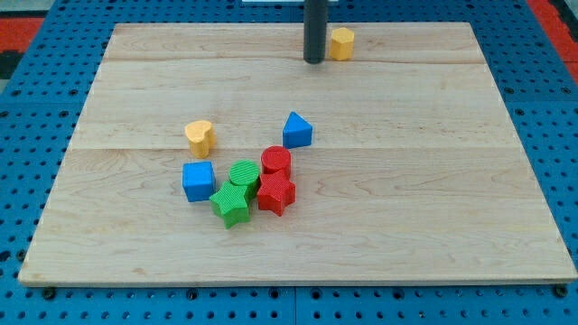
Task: Slide the yellow hexagon towards the top center
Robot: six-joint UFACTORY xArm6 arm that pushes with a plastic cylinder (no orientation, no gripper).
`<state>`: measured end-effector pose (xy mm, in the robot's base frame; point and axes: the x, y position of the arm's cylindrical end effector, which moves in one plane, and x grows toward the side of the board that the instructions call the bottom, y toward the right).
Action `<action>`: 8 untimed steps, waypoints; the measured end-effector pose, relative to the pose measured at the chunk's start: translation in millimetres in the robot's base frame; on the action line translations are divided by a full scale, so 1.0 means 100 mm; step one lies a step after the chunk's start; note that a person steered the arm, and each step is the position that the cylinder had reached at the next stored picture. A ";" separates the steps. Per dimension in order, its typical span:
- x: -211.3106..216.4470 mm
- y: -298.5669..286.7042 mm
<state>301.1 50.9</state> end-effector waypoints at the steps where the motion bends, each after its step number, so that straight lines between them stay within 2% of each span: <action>1: 0.19 0.14; 2: -0.17 0.88; 3: -0.70 1.02; 4: -0.67 0.13; 5: -0.43 -0.22; 6: -0.12 0.18; 7: 0.48 0.19; 8: 0.75 -0.77</action>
